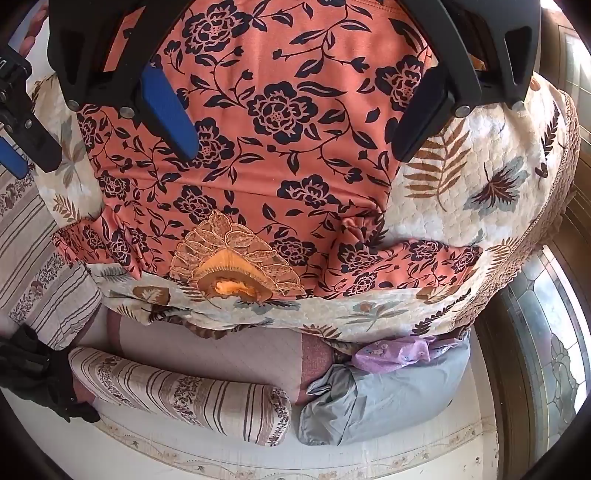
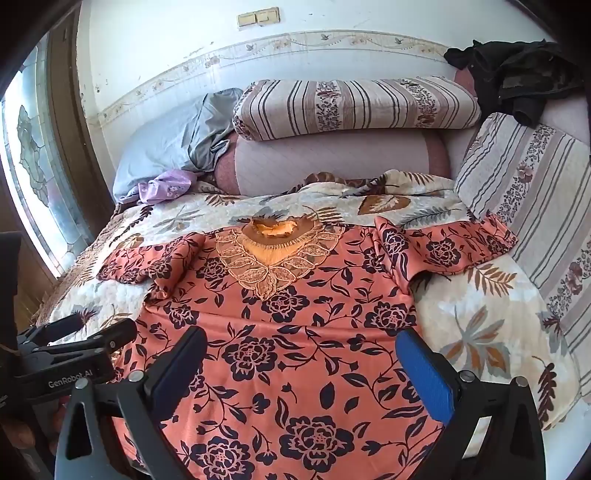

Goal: Fold small clothes

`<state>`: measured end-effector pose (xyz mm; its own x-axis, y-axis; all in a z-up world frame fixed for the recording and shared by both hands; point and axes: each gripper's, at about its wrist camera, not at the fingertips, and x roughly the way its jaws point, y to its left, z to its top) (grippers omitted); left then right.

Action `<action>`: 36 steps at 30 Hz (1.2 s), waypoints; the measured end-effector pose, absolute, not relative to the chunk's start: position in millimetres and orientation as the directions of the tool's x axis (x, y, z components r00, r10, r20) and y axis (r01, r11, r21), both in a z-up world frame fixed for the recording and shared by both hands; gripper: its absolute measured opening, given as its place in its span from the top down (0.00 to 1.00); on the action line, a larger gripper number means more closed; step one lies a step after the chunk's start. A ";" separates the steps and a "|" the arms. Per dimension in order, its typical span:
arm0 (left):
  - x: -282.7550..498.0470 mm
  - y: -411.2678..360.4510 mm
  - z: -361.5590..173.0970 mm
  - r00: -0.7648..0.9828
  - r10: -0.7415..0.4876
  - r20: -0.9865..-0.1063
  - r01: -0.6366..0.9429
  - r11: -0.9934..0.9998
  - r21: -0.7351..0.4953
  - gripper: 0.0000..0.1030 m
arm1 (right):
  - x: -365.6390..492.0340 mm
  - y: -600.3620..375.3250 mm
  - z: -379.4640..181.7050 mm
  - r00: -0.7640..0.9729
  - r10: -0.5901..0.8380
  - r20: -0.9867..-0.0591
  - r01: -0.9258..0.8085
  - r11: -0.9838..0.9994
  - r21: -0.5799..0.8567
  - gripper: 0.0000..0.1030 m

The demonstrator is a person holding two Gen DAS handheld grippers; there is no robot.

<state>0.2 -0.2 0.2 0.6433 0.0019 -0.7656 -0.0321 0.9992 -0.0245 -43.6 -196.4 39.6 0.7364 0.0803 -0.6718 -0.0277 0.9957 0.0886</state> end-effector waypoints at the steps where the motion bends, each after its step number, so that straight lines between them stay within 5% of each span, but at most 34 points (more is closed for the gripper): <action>1: 0.6 -0.4 0.4 0.643 0.002 -0.766 -0.031 0.999 -0.024 0.00 | -43.9 -196.2 39.5 0.736 0.078 -0.672 -0.027 0.996 0.087 0.00; 36: 6.3 -5.3 -7.0 0.646 0.009 -0.763 -0.035 0.999 -0.018 0.00 | -35.1 -192.8 32.4 0.731 0.089 -0.676 -0.032 0.995 0.096 0.00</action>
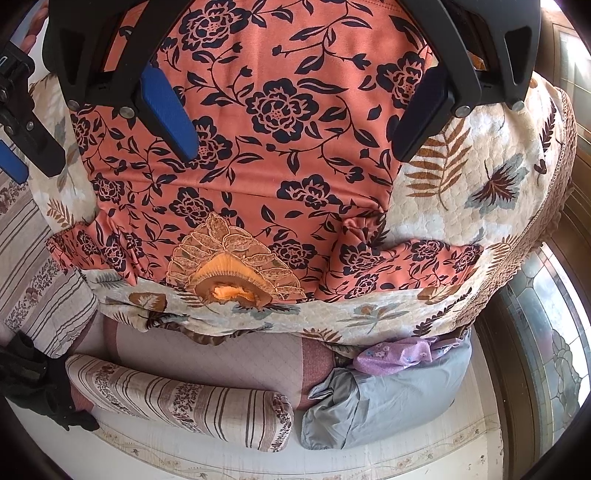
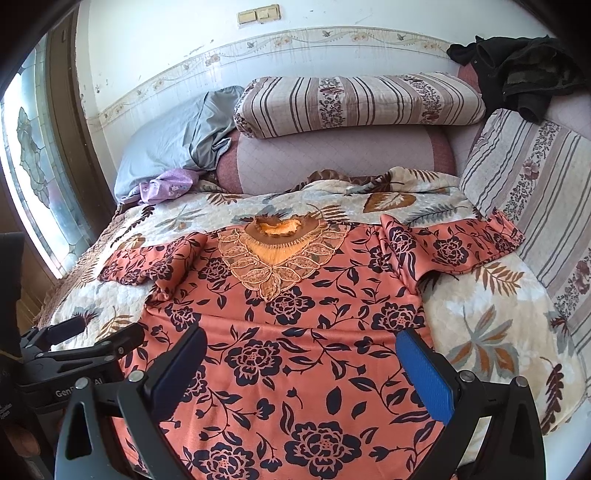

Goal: Fold small clothes

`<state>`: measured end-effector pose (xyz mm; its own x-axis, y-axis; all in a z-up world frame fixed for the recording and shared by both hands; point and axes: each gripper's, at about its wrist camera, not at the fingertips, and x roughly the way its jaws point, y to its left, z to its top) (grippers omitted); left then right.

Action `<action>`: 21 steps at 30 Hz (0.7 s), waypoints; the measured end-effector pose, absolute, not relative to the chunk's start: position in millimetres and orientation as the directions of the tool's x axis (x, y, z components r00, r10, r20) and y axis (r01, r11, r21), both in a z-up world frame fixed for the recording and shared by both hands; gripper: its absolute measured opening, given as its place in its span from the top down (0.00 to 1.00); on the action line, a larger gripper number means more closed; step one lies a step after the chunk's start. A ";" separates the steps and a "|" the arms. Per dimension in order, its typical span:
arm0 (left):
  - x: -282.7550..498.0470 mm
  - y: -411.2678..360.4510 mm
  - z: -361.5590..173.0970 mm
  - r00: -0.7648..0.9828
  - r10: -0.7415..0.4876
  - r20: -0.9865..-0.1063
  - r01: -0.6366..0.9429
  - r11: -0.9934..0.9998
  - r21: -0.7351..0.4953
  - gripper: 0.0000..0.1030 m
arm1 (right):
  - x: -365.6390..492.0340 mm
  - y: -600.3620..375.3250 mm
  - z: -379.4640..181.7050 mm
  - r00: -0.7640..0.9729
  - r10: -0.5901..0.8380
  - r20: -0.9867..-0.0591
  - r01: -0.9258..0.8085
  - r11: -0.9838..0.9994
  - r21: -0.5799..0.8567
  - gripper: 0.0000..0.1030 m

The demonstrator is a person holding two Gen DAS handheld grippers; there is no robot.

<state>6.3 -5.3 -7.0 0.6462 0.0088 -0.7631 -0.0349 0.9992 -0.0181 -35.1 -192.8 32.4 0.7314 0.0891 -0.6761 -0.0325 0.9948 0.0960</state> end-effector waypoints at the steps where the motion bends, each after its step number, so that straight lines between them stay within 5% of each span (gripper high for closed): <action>1: 6.7 -5.1 -7.4 0.646 0.009 -0.763 -0.036 0.999 -0.019 0.00 | -35.0 -192.8 32.6 0.731 0.089 -0.677 -0.032 0.995 0.096 0.00; 21: 2.7 -8.1 -2.4 0.690 -0.014 -0.723 -0.023 0.999 -0.041 0.00 | -36.0 -190.4 36.6 0.736 0.087 -0.671 -0.037 0.995 0.088 0.00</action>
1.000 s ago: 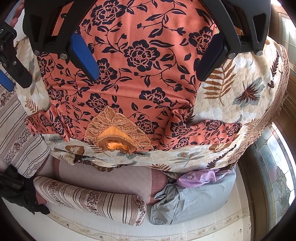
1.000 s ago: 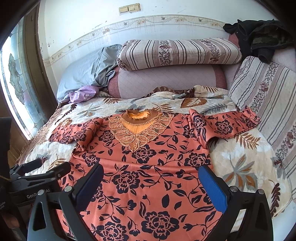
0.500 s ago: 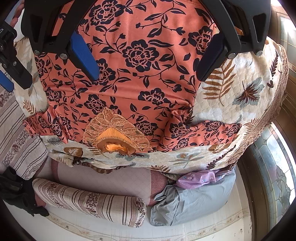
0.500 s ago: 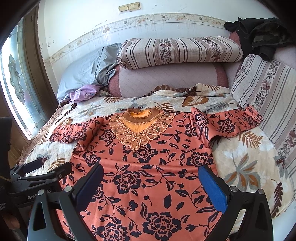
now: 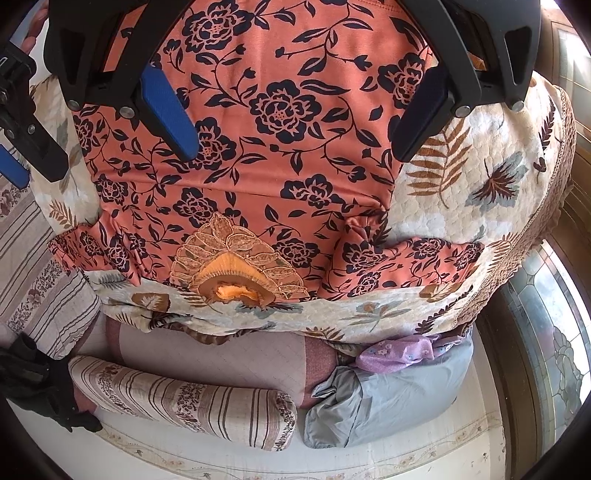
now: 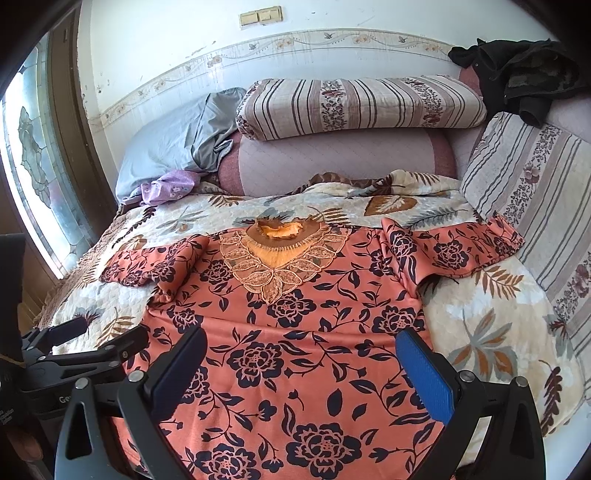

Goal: Fold small clothes

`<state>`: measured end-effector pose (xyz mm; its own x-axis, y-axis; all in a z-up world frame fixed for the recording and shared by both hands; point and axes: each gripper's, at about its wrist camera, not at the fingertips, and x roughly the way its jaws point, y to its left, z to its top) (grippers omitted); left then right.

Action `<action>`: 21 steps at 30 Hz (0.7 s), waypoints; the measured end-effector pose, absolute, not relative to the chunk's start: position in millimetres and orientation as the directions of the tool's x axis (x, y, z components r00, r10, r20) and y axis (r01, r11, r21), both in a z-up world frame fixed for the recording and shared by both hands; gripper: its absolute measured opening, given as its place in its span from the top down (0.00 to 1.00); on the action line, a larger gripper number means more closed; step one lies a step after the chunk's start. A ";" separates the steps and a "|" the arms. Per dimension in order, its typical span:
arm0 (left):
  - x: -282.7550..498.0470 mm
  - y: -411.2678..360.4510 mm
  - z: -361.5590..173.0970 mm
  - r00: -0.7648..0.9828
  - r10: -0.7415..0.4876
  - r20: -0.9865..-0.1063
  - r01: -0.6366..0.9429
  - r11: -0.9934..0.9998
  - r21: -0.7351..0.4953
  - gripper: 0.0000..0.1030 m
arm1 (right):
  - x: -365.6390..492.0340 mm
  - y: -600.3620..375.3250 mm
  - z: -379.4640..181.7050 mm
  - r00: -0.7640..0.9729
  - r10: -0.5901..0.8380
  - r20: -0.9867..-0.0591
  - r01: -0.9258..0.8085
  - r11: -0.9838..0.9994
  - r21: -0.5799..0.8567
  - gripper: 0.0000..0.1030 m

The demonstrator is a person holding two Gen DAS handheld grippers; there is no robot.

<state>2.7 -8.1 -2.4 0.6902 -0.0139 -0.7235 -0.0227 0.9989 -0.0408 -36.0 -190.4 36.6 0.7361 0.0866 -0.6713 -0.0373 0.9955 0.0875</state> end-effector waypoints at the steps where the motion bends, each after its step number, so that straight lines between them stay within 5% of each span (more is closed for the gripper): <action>1: 2.5 -7.9 -2.5 0.689 -0.014 -0.725 -0.023 0.999 -0.041 0.00 | -35.8 -190.4 37.1 0.735 0.087 -0.672 -0.038 0.995 0.088 0.00; 13: 10.7 7.4 -14.2 0.667 0.024 -0.744 -0.048 0.999 -0.010 0.00 | -30.8 -203.8 25.8 0.711 0.115 -0.694 -0.037 0.991 0.126 0.00; 21: 38.1 93.6 -70.5 0.549 0.141 -0.824 -0.260 0.966 -0.007 0.00 | -15.7 -350.8 -19.7 0.688 0.238 -0.686 0.180 0.859 0.479 0.00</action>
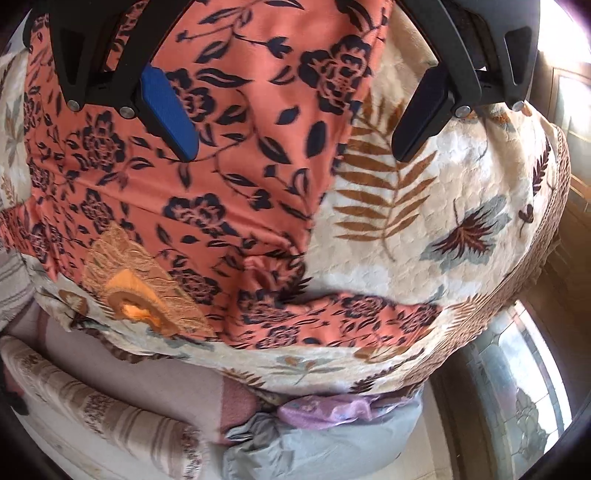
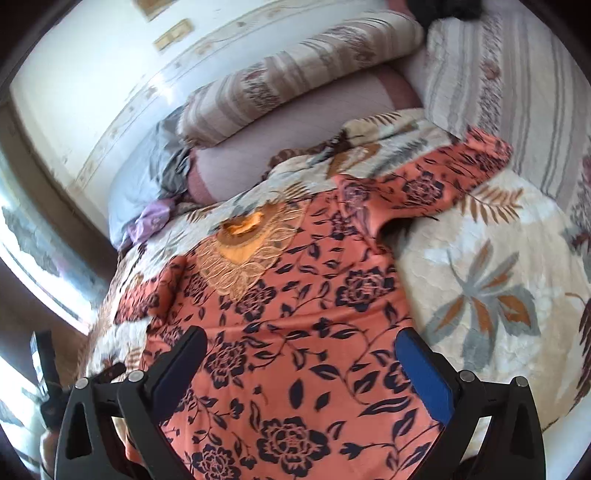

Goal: Fold small clothes
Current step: 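Grasp the end of one shirt sleeve with the right gripper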

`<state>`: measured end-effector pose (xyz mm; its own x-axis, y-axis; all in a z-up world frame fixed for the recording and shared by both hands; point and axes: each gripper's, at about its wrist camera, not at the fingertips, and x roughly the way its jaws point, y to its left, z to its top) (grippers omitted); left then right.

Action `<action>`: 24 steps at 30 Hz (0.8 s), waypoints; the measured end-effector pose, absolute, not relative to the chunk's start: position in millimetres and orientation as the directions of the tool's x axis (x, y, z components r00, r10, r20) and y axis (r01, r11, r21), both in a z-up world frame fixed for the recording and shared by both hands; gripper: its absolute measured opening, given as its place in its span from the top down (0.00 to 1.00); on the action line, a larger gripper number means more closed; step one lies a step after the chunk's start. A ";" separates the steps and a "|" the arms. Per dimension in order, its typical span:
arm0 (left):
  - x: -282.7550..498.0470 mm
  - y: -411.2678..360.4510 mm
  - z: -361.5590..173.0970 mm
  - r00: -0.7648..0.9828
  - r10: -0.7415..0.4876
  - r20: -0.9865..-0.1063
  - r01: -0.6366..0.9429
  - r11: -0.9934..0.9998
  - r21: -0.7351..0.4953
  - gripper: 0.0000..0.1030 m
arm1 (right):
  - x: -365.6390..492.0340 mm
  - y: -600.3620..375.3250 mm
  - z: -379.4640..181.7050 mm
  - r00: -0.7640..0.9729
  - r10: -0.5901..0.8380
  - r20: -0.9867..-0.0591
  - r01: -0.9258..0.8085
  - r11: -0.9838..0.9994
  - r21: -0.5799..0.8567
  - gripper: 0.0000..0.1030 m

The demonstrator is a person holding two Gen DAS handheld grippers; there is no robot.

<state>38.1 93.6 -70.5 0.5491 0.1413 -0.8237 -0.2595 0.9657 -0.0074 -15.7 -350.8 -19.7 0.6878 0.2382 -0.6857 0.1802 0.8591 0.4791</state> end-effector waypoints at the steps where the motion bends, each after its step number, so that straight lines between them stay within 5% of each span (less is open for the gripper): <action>1: 41.4 107.3 -77.3 0.534 0.155 -0.831 -0.293 0.956 -0.010 0.00 | -9.8 -376.5 -25.0 0.696 0.249 -0.674 0.222 0.817 0.532 0.00; 6: 55.8 166.8 -110.4 0.454 0.193 -0.870 -0.447 0.894 -0.036 0.00 | 28.1 -497.3 -48.8 0.764 0.223 -0.605 0.381 0.601 0.703 0.03; 9: 63.9 199.5 -121.5 0.435 0.235 -0.869 -0.531 0.846 -0.037 0.00 | 62.7 -551.4 -63.4 0.772 0.165 -0.614 0.447 0.545 0.709 0.13; 12: 71.1 225.2 -125.7 0.431 0.281 -0.858 -0.595 0.803 -0.036 0.00 | 99.3 -593.1 -78.2 0.753 0.116 -0.648 0.511 0.518 0.686 0.29; 22: 75.4 257.9 -149.4 0.436 0.343 -0.832 -0.636 0.771 -0.015 0.00 | 181.2 -656.8 -109.8 0.680 -0.018 -0.733 0.635 0.515 0.576 0.29; 24: 70.2 258.9 -150.4 0.468 0.334 -0.818 -0.629 0.776 -0.043 0.00 | 191.6 -659.6 -111.5 0.658 -0.051 -0.751 0.650 0.542 0.533 0.42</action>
<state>70.2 258.9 -150.4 0.4680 0.3341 -0.8181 -0.6291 0.7762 -0.0428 191.6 -659.6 -111.5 0.6580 -0.0507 -0.7513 0.6502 0.5416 0.5329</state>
